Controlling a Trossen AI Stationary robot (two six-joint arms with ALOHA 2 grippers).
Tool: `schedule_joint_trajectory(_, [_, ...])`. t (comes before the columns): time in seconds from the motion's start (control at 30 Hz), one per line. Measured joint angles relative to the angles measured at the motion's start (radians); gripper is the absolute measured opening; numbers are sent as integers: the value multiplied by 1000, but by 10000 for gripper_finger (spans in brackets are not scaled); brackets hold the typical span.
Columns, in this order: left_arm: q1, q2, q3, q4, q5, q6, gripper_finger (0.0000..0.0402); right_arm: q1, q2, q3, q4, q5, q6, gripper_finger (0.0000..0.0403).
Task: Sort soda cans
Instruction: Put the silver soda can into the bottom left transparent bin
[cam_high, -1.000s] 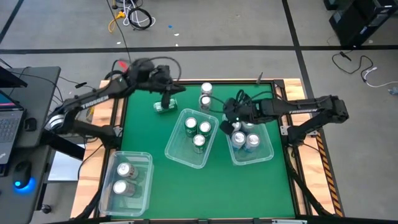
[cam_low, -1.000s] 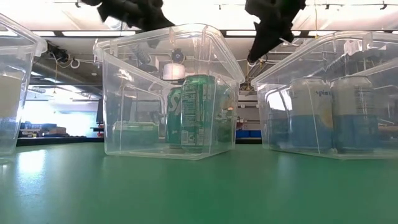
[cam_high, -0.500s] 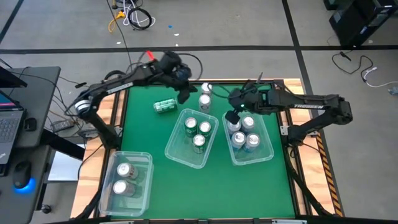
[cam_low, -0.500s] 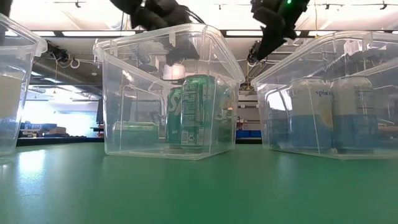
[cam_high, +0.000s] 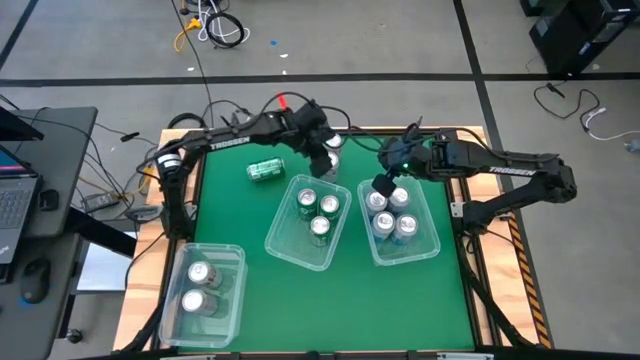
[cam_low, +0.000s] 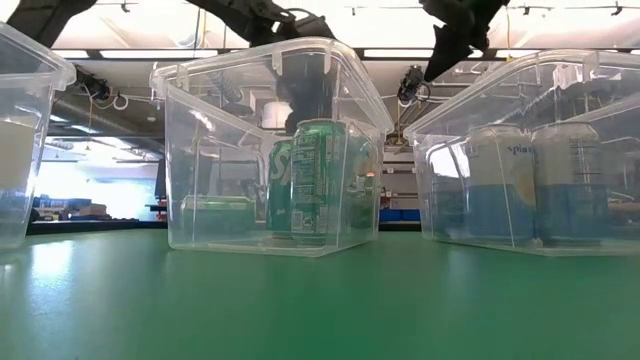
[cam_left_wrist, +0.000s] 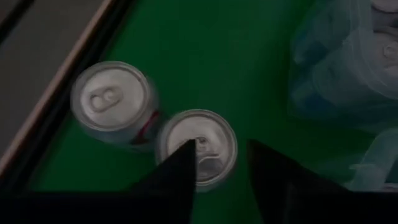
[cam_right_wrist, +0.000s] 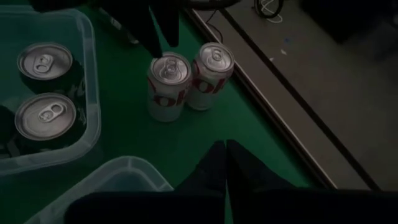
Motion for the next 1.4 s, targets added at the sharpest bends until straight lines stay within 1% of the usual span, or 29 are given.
schedule_joint_trajectory(0.1, [-13,0,2,14,-23,8,187,0,0,0,-12,0,-3,0])
schedule_joint_trajectory(0.2, [-21,1,3,16,-21,-7,222,0,0,0,-16,0,-4,0])
schedule_joint_trajectory(0.33, [-19,10,3,19,-26,-30,255,0,0,0,-25,0,-11,0])
schedule_joint_trajectory(0.47, [-16,22,2,26,-77,-32,277,2,0,0,-28,0,-12,0])
schedule_joint_trajectory(0.8, [-1,90,2,18,-77,-52,301,2,1,0,-29,-7,-14,0])
schedule_joint_trajectory(1.23, [2,114,5,31,-73,-53,305,2,1,0,-29,-10,-15,0])
schedule_joint_trajectory(1.4, [4,125,7,34,-33,-51,305,2,1,0,-28,-20,-14,0])
